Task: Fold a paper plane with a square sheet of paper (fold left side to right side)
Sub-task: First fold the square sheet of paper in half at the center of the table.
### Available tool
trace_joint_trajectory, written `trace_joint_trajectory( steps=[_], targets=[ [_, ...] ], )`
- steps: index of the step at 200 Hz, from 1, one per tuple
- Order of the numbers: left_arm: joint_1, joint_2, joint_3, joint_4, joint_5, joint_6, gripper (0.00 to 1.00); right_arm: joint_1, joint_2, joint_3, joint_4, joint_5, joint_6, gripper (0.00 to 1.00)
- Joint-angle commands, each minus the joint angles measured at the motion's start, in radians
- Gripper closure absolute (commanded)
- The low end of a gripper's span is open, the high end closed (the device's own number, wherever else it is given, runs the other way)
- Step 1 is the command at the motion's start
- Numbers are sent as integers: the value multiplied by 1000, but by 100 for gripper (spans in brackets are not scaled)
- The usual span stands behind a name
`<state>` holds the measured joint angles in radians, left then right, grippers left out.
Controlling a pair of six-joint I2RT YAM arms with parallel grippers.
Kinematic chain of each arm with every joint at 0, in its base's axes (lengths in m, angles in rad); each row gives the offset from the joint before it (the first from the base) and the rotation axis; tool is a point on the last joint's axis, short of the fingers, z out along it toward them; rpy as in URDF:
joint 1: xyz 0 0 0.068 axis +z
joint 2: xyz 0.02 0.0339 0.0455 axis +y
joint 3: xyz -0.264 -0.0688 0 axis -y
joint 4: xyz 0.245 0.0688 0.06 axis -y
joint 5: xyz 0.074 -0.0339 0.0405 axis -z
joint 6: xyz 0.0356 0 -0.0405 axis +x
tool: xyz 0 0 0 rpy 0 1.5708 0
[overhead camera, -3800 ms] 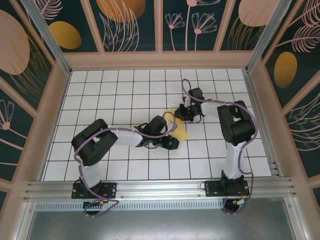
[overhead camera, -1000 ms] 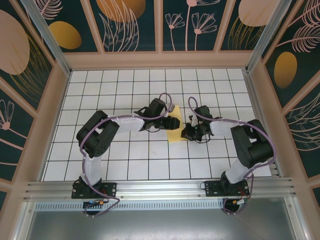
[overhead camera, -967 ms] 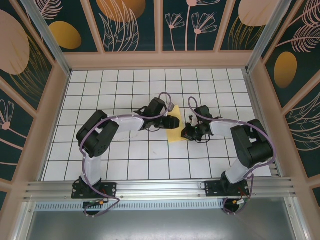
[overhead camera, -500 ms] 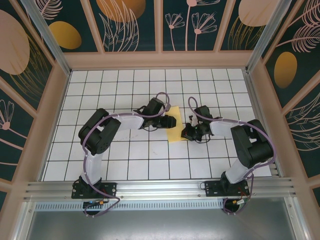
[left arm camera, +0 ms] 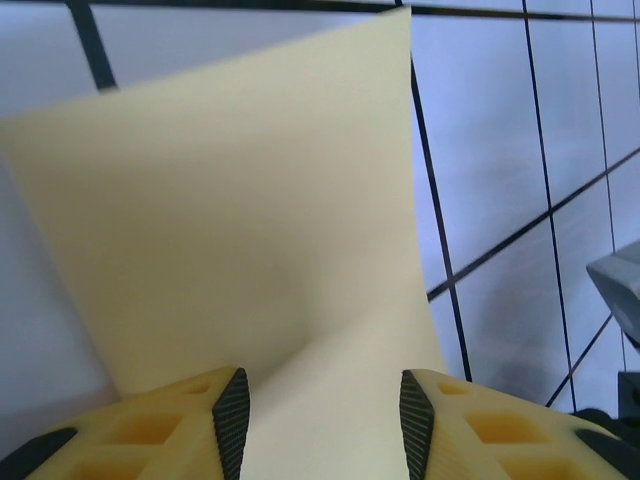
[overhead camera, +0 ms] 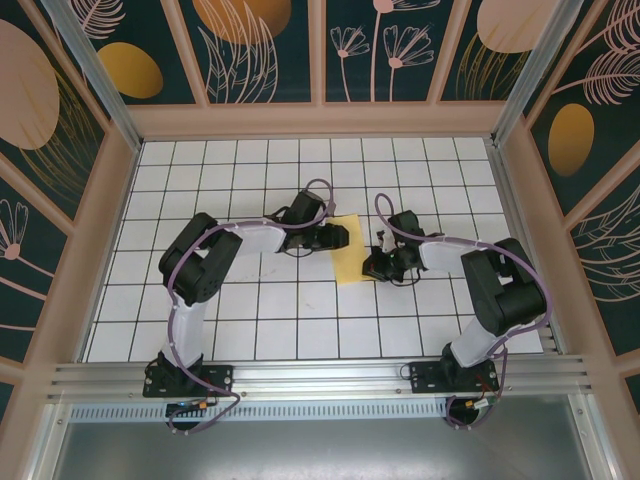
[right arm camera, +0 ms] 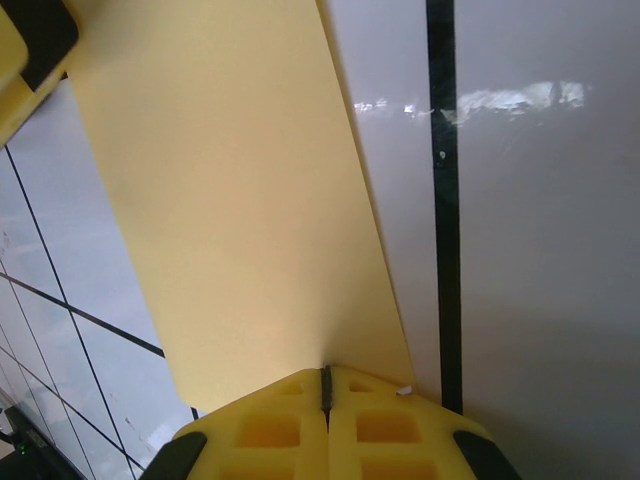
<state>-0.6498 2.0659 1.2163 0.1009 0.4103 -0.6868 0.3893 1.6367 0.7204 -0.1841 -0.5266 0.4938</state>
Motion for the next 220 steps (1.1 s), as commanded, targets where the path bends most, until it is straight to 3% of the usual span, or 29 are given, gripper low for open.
trace_joint_trajectory(
  steps=[1, 105, 167, 199, 220],
  targets=[
    [37, 42, 33, -19, -61, -5, 52, 7, 63, -27, -114, 133, -30, 95],
    [97, 120, 139, -73, -123, 5, 51, 9, 64, -24, -118, 134, -34, 95],
    [155, 157, 203, -95, -90, 23, 51, 23, 45, -27, -39, 53, -12, 93],
    [168, 85, 281, -178, -109, 84, 49, 29, -12, 39, 14, 5, 12, 87],
    [171, -7, 267, -212, -151, 105, 47, 26, -72, 107, -21, 65, 1, 73]
  ],
)
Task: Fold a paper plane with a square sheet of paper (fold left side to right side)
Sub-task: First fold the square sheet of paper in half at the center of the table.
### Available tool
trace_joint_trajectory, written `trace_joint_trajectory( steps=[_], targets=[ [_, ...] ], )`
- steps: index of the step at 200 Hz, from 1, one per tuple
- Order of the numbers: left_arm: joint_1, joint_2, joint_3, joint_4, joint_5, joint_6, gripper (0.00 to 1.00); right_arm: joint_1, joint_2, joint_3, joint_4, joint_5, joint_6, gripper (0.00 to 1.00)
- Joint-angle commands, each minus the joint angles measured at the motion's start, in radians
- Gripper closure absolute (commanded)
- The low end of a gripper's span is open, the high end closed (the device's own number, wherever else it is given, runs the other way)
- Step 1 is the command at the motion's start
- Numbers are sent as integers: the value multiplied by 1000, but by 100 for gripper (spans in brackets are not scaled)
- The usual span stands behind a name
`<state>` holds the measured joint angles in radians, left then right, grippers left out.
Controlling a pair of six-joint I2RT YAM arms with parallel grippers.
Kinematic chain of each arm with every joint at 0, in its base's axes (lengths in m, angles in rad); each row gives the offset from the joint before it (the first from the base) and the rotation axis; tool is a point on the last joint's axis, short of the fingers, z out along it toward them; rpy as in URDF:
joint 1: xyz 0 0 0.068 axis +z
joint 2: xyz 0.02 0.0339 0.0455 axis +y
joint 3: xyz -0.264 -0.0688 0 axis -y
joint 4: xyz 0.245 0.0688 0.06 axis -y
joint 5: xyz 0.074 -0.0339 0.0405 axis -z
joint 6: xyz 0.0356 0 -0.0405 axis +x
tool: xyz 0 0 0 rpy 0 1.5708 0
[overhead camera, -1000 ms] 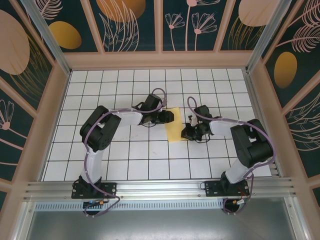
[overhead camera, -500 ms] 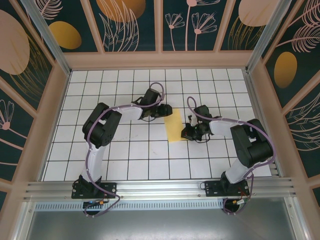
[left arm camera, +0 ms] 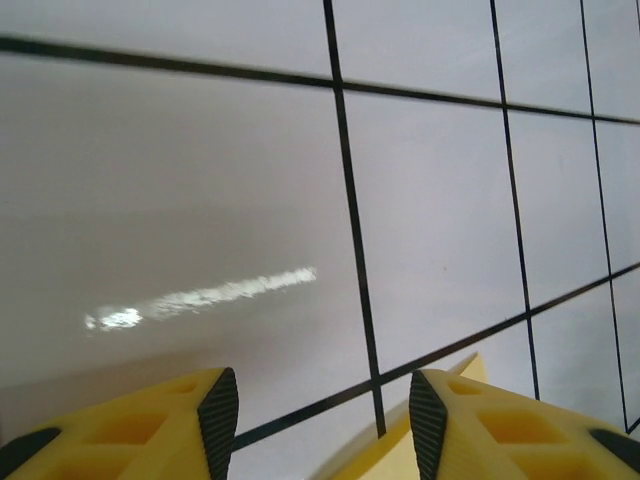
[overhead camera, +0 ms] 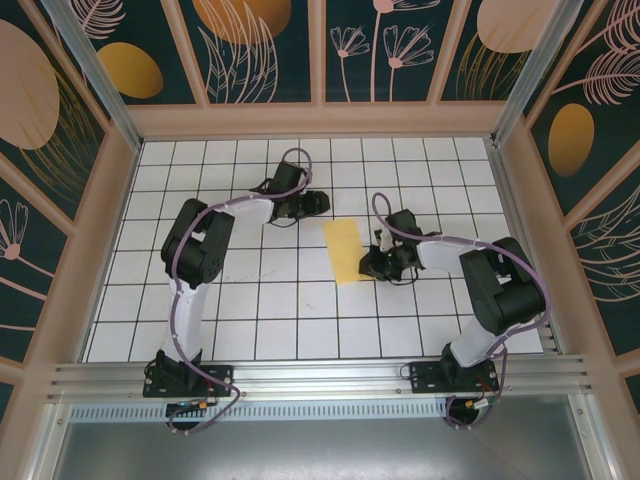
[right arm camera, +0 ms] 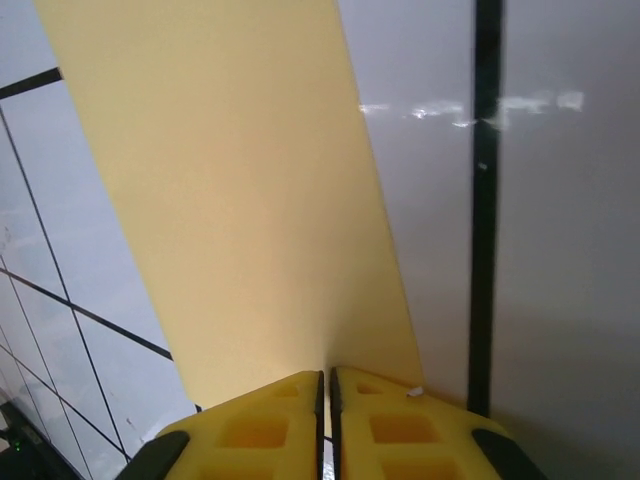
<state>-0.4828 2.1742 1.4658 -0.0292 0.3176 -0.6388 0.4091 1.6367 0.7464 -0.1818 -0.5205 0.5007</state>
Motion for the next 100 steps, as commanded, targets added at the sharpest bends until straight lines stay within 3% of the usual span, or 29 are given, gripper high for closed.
trace_joint_trajectory(
  steps=[1, 48, 75, 100],
  targets=[
    [4, -119, 14, -83, -60, 57, 47, 7, -73, 84, -27, 62, -8, 72],
    [0, -382, -312, 87, -45, -33, 48, 5, -122, 160, -187, 293, -68, 40],
    [-26, -491, -529, 207, -28, -111, 49, 25, -88, 142, -194, 306, -49, 32],
    [-67, -514, -629, 259, -26, -150, 49, 73, -42, 144, -207, 336, -26, 27]
  ],
)
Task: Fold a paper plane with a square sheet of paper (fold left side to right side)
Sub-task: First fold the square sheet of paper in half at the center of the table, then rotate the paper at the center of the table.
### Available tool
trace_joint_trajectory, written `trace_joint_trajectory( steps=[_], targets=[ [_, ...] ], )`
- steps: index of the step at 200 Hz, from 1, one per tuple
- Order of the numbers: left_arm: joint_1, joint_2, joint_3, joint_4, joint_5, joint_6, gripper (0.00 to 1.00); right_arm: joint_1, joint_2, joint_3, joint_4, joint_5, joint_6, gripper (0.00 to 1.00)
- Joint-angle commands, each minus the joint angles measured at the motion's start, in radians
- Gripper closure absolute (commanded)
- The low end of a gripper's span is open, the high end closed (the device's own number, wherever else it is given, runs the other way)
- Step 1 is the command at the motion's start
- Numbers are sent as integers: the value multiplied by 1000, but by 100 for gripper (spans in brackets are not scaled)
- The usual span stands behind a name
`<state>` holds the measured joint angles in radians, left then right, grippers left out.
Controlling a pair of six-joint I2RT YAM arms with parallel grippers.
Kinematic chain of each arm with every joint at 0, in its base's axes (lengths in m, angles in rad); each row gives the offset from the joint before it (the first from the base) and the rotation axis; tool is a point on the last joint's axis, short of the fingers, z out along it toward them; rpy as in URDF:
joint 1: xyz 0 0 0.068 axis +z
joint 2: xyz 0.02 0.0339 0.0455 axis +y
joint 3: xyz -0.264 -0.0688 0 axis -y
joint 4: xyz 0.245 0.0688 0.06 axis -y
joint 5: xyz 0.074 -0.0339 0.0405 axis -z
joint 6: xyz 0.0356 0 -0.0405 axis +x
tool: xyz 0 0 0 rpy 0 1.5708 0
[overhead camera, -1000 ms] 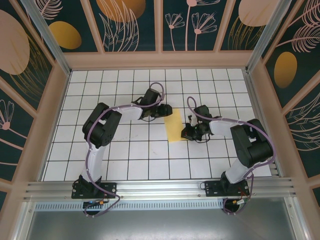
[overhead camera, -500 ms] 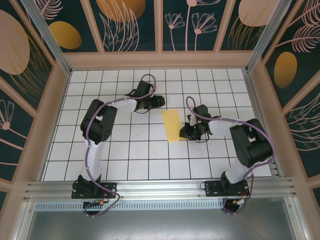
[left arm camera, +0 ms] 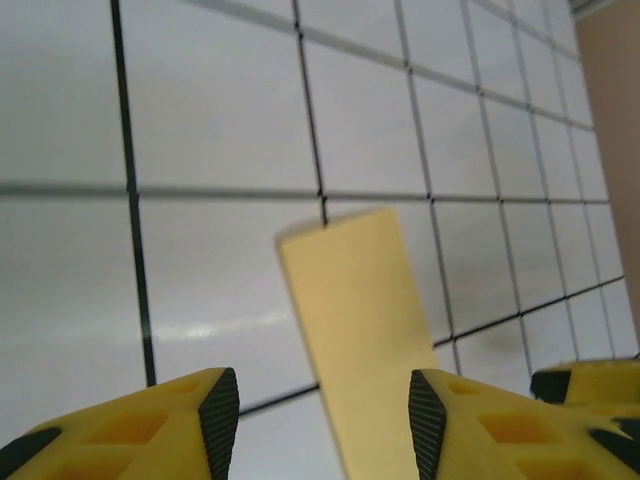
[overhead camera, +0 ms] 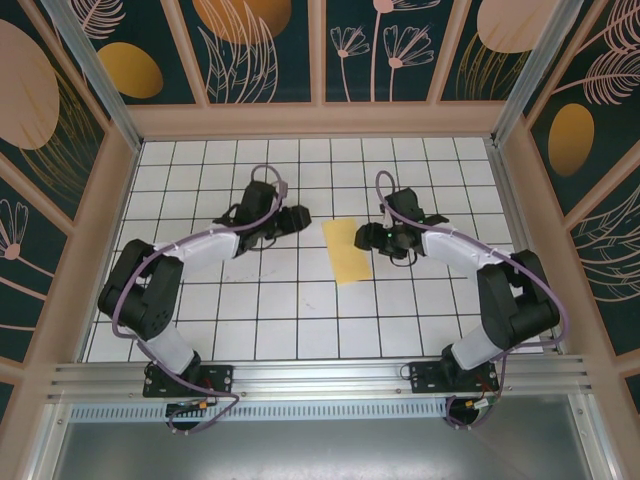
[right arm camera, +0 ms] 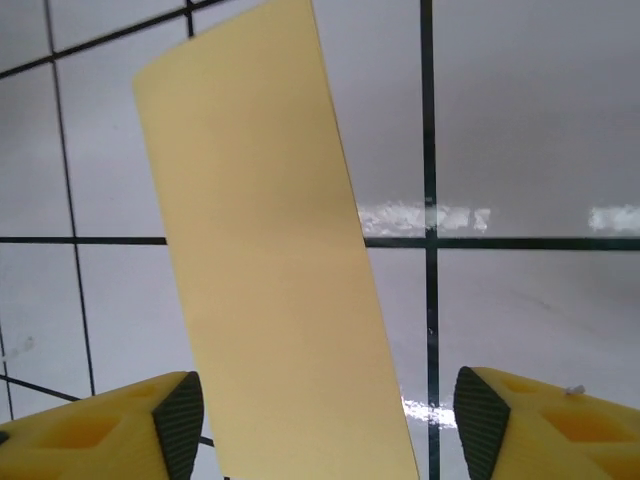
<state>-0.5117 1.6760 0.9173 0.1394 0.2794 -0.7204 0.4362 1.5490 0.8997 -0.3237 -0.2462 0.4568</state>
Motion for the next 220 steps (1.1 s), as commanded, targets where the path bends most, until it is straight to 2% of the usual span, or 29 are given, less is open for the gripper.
trace_joint_trajectory(
  steps=[1, 62, 164, 220],
  targets=[
    [-39, -16, -84, 91, 12, -69, 49, 48, 48, -9, -66, 64, 19, 27],
    [-54, -19, -135, 129, 0, -79, 49, 140, 137, 10, -72, 83, 70, 15],
    [-54, -37, -160, 136, -11, -68, 49, 313, 160, 52, -103, 49, 161, 15],
    [-60, -55, -160, 130, 25, -62, 51, 267, 100, 100, -124, 53, 120, 15]
  ],
)
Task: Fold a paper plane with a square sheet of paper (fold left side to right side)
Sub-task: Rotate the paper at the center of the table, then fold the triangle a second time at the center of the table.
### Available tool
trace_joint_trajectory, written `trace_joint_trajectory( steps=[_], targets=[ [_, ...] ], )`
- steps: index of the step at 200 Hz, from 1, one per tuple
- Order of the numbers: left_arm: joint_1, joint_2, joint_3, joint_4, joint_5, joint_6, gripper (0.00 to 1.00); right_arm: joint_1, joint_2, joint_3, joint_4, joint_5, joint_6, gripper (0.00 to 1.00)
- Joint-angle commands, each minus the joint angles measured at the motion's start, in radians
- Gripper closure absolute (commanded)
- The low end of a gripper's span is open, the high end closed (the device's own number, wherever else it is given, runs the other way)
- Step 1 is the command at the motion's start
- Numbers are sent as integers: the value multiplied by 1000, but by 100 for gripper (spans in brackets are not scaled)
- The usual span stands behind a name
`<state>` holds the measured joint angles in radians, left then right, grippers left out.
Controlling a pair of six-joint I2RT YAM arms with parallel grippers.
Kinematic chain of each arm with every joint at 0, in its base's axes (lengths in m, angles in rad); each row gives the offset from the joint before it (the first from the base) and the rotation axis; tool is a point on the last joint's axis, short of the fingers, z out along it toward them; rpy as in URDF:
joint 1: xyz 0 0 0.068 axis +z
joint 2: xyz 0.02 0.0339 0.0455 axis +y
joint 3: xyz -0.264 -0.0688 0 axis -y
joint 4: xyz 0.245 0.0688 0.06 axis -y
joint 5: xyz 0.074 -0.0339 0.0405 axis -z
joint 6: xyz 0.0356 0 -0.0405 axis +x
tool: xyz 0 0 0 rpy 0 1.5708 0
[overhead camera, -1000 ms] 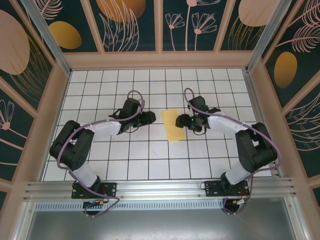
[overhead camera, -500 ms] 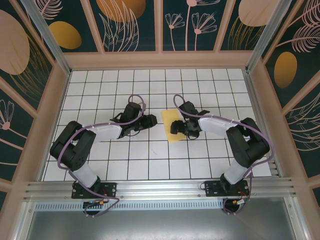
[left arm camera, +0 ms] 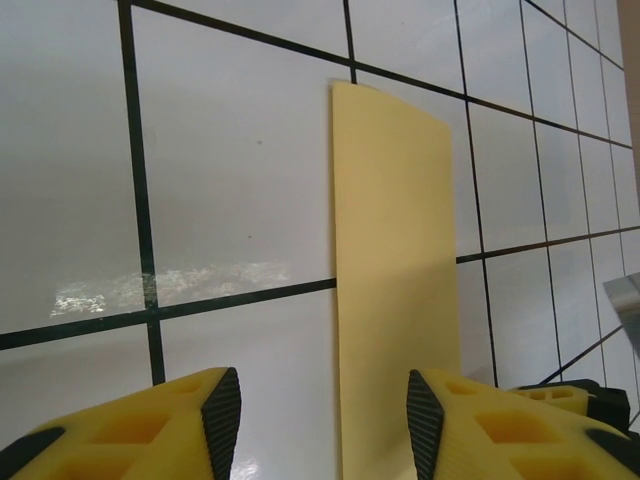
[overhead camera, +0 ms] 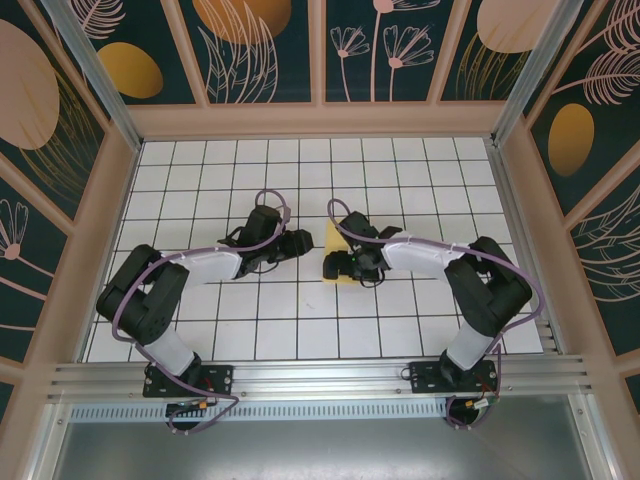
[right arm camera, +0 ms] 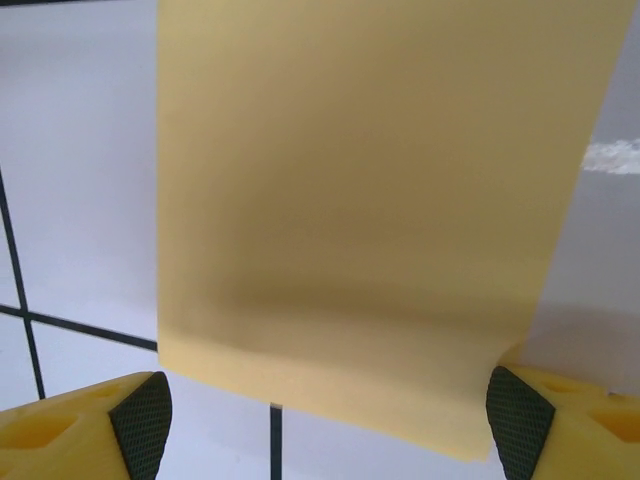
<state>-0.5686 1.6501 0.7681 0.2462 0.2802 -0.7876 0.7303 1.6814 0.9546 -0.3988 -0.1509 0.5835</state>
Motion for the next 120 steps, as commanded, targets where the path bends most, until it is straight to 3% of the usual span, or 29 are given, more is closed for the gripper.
trace_joint_trajectory(
  steps=[1, 65, 120],
  targets=[
    [-3, -29, -11, 23, 26, 5, 52, -30, -34, 45, -48, -42, -9, 15],
    [-90, 58, 33, 53, 137, -18, 54, -240, -122, -63, 112, -195, -42, 24],
    [-127, 150, 57, 51, 188, -17, 55, -311, -118, -118, 193, -220, -44, 23]
  ],
)
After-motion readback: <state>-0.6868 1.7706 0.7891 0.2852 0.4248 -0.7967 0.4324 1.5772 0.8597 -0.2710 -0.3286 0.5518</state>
